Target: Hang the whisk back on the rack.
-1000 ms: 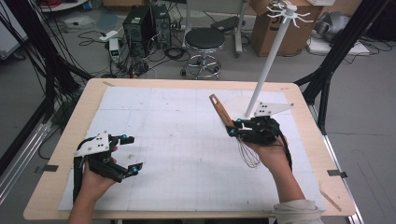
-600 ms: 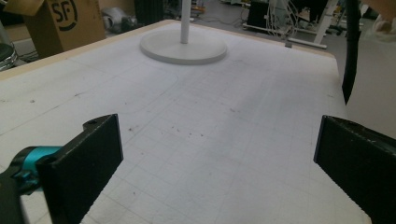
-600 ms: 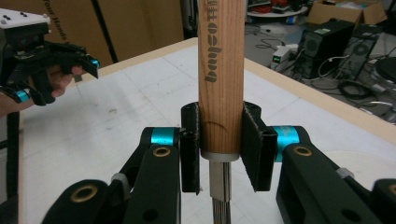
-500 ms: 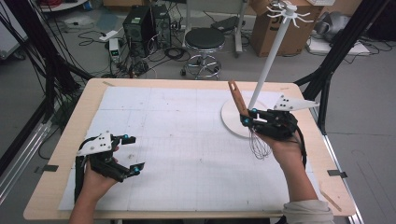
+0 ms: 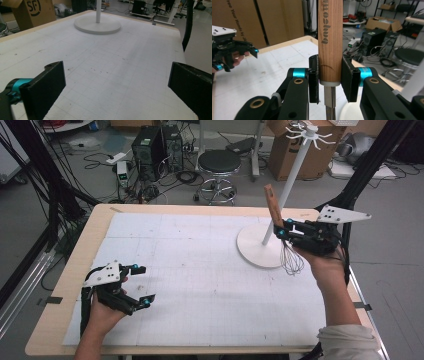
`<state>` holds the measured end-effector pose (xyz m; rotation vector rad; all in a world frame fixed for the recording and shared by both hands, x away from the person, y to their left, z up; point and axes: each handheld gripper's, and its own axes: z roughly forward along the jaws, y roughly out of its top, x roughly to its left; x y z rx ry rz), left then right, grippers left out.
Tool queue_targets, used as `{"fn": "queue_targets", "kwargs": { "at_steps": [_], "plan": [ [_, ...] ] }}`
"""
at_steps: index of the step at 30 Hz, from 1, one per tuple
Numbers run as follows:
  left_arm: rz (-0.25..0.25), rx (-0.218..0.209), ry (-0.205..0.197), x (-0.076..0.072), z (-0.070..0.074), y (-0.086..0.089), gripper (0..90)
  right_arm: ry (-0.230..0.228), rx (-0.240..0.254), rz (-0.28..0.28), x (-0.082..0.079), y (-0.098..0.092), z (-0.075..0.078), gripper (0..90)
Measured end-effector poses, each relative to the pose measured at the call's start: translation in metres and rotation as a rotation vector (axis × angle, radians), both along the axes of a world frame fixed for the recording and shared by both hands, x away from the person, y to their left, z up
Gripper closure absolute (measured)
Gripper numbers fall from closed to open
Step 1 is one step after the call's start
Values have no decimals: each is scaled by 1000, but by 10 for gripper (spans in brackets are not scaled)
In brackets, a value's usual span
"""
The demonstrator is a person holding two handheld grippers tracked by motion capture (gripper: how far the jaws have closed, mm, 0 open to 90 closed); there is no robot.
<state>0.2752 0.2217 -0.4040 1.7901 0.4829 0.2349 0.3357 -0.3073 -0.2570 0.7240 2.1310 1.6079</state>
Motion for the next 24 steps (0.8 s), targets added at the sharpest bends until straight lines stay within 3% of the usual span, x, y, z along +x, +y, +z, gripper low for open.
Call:
{"fn": "queue_targets", "kwargs": {
  "at_steps": [10,24],
  "plan": [
    [5,2,4,0,0,0,17,-39,41,-58,11,-29,25,711],
    [2,9,9,0,-2,-1,18,-97,77,-185,14,-56,54,709]
  ]
}}
